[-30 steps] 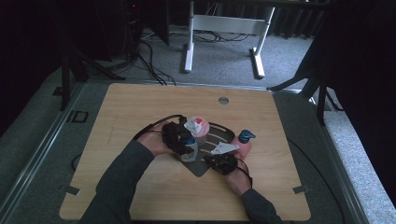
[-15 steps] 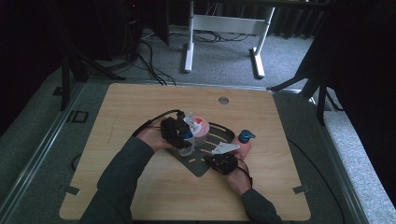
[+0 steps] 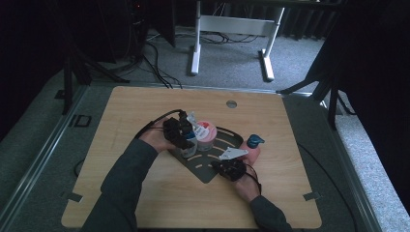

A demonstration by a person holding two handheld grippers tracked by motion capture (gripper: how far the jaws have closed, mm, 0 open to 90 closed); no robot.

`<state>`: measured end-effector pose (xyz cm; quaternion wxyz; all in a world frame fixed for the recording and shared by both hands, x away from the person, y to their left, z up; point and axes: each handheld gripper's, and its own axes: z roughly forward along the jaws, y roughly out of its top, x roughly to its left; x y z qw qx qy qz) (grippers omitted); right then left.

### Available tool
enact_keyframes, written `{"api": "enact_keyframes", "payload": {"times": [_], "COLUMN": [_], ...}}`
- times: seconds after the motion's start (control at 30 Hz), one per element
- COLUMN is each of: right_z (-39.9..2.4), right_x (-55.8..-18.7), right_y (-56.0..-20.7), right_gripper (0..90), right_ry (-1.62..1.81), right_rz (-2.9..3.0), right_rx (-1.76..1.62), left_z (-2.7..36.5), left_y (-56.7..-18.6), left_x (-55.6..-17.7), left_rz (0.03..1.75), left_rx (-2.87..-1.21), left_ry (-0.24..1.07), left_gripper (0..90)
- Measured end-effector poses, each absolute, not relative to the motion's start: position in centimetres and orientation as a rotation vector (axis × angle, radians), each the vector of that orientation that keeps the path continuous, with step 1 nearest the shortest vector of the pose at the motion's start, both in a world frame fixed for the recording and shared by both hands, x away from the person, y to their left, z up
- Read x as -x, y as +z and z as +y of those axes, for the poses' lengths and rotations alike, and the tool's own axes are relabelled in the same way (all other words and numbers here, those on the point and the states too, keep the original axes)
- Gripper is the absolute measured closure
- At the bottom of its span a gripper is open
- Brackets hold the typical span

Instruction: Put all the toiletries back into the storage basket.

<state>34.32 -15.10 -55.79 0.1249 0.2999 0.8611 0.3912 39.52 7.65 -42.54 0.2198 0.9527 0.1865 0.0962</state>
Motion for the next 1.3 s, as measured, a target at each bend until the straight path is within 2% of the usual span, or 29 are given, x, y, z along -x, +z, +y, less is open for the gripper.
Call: {"api": "enact_keyframes", "payload": {"times": [0.7, 1.3], "right_z": [-15.1, -15.1], "right_x": [-34.3, -34.3], "right_y": [-55.8, -55.8], "right_gripper": [90.0, 90.0], "right_ry": [1.146, 1.146], "right_rz": [2.509, 2.51], "right_rx": [-0.883, -0.884], "left_z": [8.8, 9.2], "left_y": [-43.1, -43.5], "left_x": [-41.2, -42.8], "left_rz": [0.65, 0.811], "left_rx": [-2.635, -2.584], "left_ry": [0.261, 0.323], "left_gripper": [55.3, 55.3]}}
